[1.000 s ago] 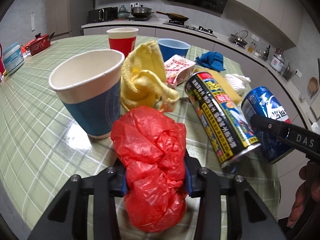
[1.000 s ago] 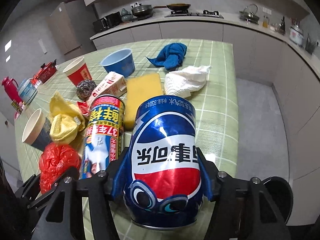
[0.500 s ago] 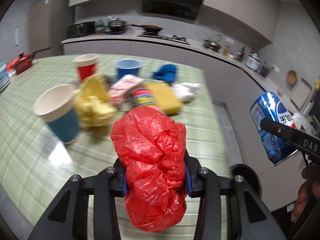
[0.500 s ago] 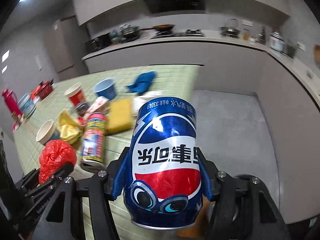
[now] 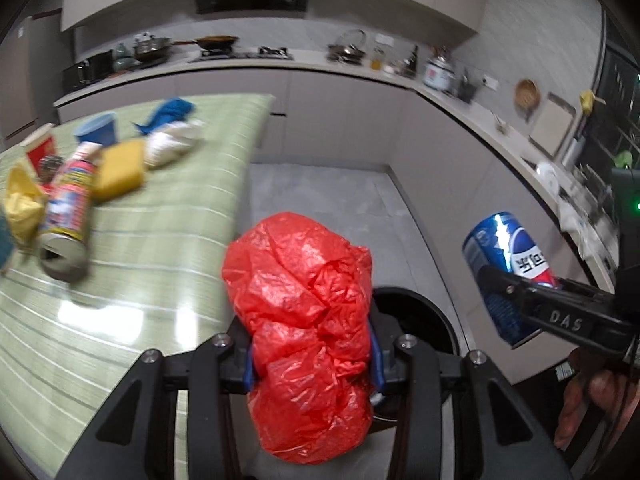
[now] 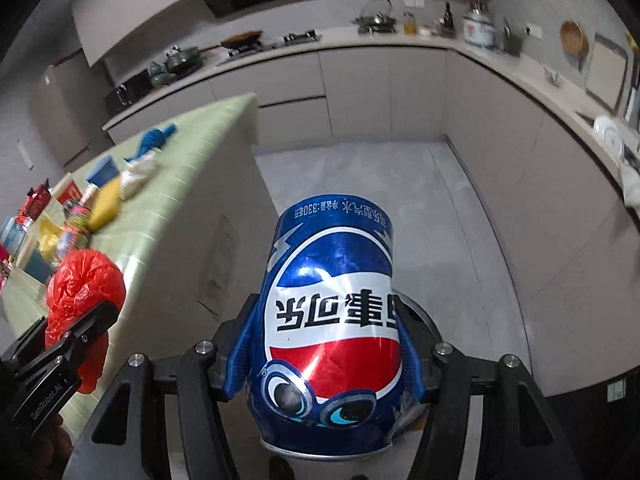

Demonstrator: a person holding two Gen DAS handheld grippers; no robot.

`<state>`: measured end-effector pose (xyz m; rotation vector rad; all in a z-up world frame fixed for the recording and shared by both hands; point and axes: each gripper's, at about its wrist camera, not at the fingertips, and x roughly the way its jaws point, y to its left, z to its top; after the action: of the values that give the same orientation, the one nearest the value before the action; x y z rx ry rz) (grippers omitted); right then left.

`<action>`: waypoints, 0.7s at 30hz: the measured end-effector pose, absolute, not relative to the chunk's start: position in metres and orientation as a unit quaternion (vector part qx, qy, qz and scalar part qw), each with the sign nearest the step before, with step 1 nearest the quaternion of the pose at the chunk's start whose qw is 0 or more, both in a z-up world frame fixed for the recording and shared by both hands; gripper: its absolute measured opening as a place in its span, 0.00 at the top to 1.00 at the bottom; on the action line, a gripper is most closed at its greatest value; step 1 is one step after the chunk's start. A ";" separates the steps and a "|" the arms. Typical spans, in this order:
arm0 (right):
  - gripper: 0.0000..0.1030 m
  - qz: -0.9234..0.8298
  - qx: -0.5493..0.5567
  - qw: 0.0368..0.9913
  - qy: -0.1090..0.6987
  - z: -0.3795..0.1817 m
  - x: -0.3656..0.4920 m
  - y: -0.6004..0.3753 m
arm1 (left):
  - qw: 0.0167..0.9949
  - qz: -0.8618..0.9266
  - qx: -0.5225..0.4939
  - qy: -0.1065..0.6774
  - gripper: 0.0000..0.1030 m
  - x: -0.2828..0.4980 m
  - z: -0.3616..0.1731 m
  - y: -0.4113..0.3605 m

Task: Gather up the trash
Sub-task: 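Carry the red bag and Pepsi can over the black bin and release both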

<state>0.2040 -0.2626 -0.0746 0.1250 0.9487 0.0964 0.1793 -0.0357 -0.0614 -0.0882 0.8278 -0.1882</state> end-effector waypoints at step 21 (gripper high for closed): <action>0.39 0.079 0.091 0.846 0.519 -0.175 0.225 -0.315 | 0.863 -0.110 -0.040 0.491 0.59 0.181 -0.182 -0.141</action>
<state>0.2246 -0.3145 -0.1754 0.1916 1.0945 0.1666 0.1806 -0.1410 -0.1822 -0.0840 1.0304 -0.2303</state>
